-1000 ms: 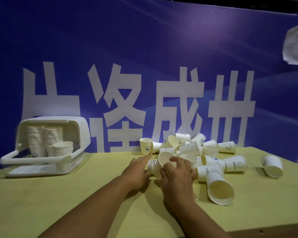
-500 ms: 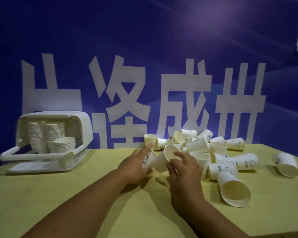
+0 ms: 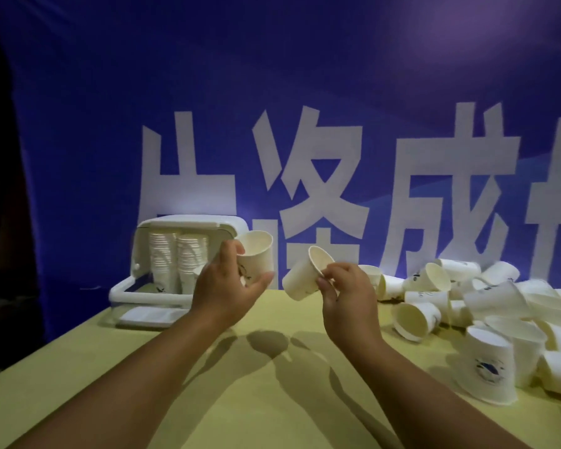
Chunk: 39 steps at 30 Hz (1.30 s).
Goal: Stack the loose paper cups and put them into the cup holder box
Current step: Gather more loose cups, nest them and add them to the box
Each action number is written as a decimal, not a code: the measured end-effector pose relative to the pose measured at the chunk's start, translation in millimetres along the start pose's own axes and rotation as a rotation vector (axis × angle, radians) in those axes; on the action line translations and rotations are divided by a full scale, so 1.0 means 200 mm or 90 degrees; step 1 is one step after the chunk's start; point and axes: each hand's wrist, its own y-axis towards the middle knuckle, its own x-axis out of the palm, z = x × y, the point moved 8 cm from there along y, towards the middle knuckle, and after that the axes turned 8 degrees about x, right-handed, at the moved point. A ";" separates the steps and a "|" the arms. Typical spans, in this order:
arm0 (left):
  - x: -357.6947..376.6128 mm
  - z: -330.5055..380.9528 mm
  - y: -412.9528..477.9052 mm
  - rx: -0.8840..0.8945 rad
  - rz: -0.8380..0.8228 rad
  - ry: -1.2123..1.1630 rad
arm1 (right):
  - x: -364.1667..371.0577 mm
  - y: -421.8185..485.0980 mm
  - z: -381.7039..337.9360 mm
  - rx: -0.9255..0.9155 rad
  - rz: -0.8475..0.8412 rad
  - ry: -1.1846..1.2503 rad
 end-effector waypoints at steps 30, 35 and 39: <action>0.05 -0.61 -0.02 -0.165 -0.134 0.065 | 0.74 0.16 -0.47 -0.114 -0.137 0.018; 0.03 -0.60 -0.02 -0.155 -0.066 0.036 | 0.80 0.15 -0.48 -0.176 -0.182 -0.098; 0.03 -0.56 -0.01 -0.091 -0.072 0.081 | 0.85 0.12 -0.49 -0.185 -0.229 -0.134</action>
